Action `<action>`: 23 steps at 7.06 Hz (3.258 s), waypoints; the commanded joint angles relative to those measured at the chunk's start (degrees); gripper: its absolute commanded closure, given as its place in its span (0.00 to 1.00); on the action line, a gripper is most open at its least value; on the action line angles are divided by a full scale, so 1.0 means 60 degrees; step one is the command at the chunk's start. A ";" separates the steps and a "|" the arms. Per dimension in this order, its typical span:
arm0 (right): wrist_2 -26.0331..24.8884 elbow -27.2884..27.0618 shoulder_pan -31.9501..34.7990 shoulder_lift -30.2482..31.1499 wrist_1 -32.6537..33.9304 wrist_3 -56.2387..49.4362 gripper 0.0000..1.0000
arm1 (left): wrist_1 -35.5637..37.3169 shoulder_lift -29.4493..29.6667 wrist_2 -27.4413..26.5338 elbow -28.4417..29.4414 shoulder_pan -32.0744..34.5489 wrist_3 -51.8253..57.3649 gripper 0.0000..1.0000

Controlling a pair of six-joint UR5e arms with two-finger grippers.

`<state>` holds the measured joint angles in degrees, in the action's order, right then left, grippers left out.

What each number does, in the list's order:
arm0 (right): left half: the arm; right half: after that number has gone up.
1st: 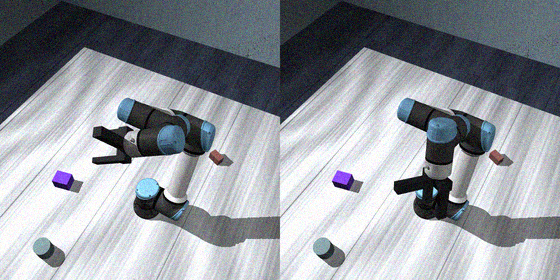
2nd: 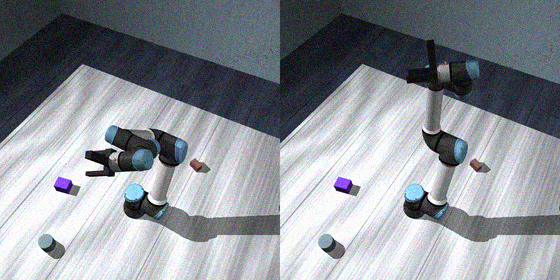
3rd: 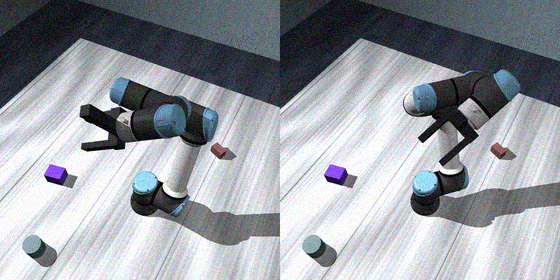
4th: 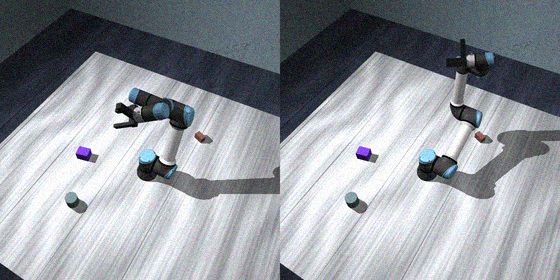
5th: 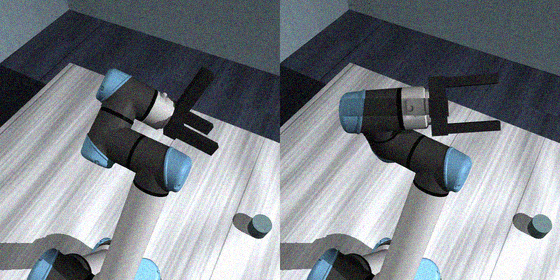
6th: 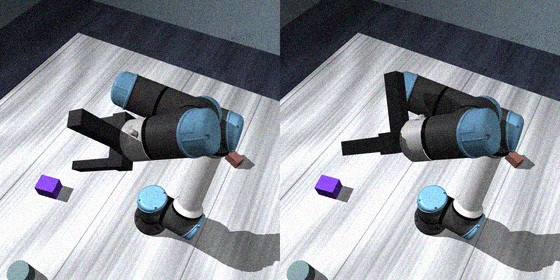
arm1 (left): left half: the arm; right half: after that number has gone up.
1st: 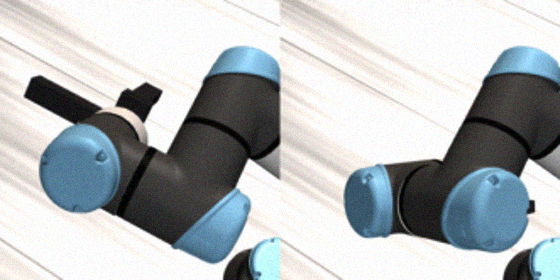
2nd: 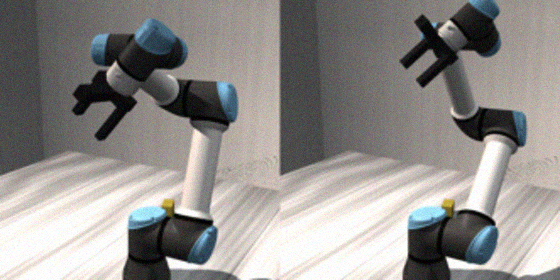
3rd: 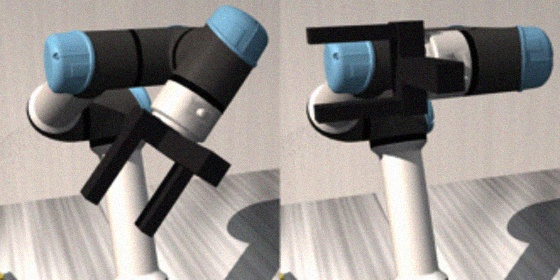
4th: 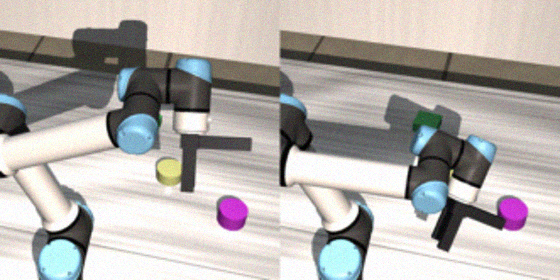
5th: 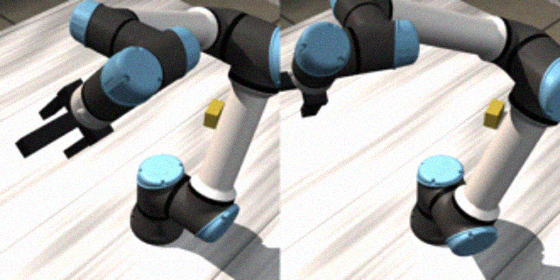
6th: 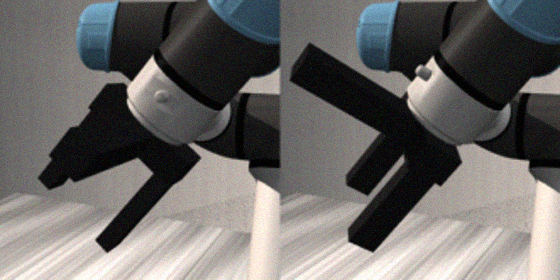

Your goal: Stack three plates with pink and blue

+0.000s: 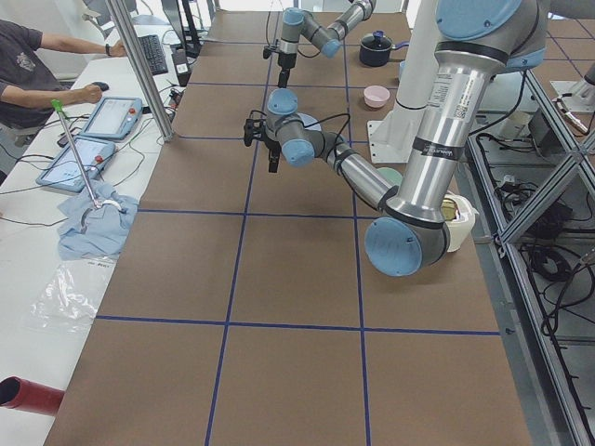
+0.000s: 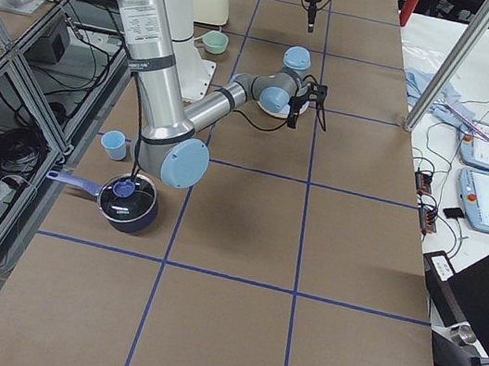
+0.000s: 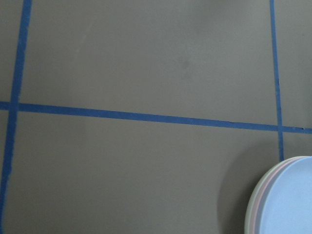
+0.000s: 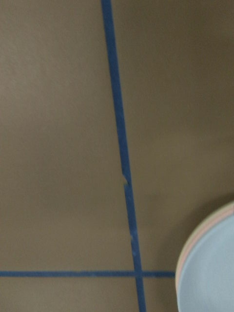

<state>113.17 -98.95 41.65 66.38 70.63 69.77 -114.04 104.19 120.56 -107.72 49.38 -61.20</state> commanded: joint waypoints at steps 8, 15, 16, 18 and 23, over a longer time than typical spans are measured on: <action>0.3097 0.0202 0.5552 0.4274 0.0857 -0.9050 0.00 | 0.0141 -0.3832 0.0210 0.0358 0.4734 0.8900 0.00; 0.3914 0.0159 0.7794 0.5020 0.2598 -0.9806 0.00 | 0.3125 -0.3933 0.0985 0.0901 0.6634 1.1181 0.00; 0.4018 0.0101 0.7926 0.5079 0.2961 -1.0159 0.00 | 0.3128 -0.4005 0.1378 0.1193 0.6697 1.1719 0.00; 0.3902 0.0144 0.8247 0.5225 0.3111 -1.0978 0.00 | 0.3084 -0.4035 0.1733 0.1415 0.6697 1.1856 0.00; 0.3784 -0.0412 0.8484 0.5255 0.3712 -1.1027 0.00 | 0.3069 -0.3992 0.1733 0.1401 0.6683 1.1856 0.00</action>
<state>136.04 -100.83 92.46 97.86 92.68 3.73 -95.62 80.16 130.95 -99.21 89.48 9.93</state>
